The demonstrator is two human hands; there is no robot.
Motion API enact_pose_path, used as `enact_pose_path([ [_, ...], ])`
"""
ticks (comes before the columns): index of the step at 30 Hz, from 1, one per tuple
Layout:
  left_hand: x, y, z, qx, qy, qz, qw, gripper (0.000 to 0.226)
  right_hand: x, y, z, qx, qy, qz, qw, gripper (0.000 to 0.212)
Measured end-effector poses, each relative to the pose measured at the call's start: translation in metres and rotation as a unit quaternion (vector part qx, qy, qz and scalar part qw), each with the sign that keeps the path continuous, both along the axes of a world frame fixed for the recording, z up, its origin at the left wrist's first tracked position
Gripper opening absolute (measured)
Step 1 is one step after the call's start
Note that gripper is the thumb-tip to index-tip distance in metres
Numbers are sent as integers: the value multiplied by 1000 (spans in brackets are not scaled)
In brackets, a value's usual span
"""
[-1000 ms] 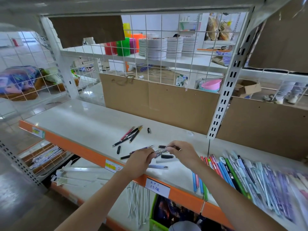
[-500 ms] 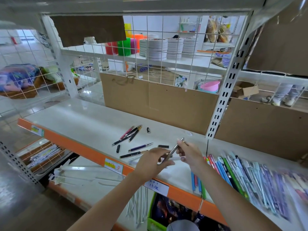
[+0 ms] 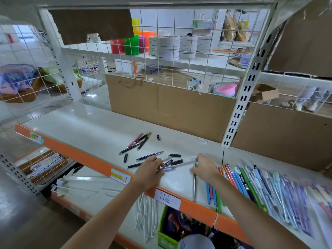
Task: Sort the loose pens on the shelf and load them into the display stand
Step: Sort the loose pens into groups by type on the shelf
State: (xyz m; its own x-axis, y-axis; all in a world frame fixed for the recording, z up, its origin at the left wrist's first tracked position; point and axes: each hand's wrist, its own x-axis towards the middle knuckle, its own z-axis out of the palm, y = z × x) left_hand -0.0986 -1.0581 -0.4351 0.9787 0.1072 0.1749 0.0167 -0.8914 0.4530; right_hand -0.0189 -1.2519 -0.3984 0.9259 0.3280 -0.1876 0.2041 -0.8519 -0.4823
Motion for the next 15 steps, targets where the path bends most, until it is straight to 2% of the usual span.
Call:
enact_pose_path([
  [4, 2, 14, -1, -8, -7, 15, 1000, 18, 6, -5, 3, -100, -73, 16, 992, 28],
  [10, 22, 30, 10, -57, -41, 87, 994, 9, 17, 27, 2, 4, -103, 115, 988, 22],
  [13, 39, 43, 11, -64, -55, 139, 987, 7, 22, 40, -6, -10, -93, 160, 983, 22],
  [15, 51, 55, 9, -47, -65, 172, 982, 12, 25, 41, -12, -13, -74, 172, 982, 22],
])
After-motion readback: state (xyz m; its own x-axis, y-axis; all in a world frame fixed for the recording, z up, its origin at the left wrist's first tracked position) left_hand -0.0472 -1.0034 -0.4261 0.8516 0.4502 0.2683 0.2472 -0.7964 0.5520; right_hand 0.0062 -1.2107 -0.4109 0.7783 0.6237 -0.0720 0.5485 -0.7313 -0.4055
